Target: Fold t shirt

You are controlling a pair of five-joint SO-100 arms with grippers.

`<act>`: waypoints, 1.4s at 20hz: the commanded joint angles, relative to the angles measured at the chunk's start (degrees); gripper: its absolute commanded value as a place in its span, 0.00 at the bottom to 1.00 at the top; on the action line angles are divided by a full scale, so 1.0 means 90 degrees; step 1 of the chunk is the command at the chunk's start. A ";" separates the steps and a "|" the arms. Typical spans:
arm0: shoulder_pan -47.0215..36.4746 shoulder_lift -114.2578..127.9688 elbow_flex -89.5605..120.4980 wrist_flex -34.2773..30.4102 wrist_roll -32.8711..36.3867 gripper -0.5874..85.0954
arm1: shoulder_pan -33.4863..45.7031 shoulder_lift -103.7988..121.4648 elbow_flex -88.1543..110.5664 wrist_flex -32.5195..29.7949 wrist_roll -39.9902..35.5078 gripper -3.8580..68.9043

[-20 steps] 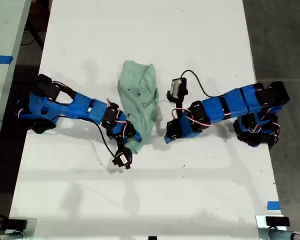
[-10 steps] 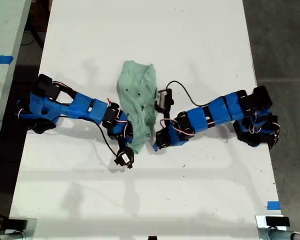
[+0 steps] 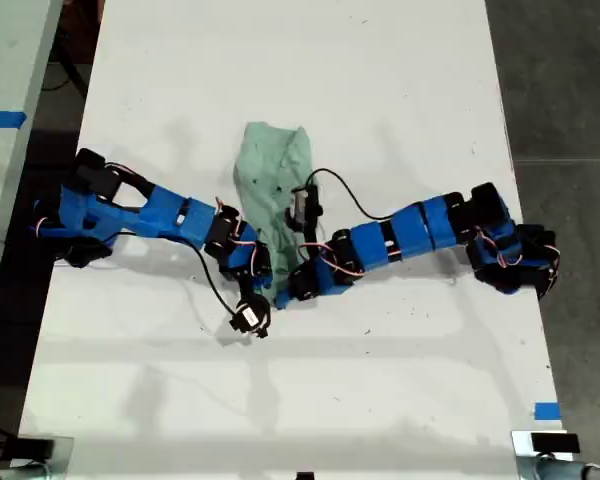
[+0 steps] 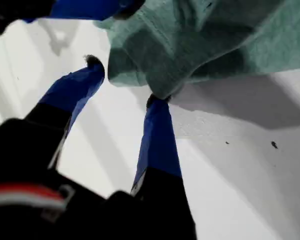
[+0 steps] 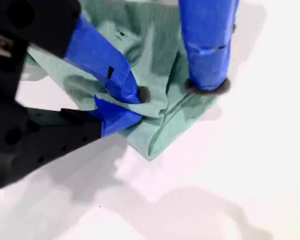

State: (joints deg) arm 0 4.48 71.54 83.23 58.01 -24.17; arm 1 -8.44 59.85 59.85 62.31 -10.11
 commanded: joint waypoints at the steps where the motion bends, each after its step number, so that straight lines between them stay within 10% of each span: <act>1: 0.0137 0.0098 -0.0498 -0.0107 0.0107 0.00 | 0.0195 0.0068 -0.0420 -0.0146 -0.0117 0.36; 6: 0.0273 0.0107 -0.0557 -0.0088 0.0068 0.00 | 0.0459 -0.0020 -0.0420 0.0117 -0.0195 0.32; 8: 0.0283 0.0127 -0.0557 -0.0088 0.0068 0.00 | 0.0488 -0.0068 -0.0420 0.0156 -0.0225 0.07; 18: 0.0879 0.1201 -0.0410 0.0918 -0.0566 0.00 | -0.0986 0.0957 -0.0244 0.2373 0.1133 0.08; 28: 0.0322 0.1328 -0.2637 0.2344 0.0420 0.00 | -0.0996 0.2754 -0.0654 0.1855 -0.0078 0.08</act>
State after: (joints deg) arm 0 10.90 78.84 65.30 74.88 -21.53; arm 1 -20.30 76.38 56.16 81.04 -8.00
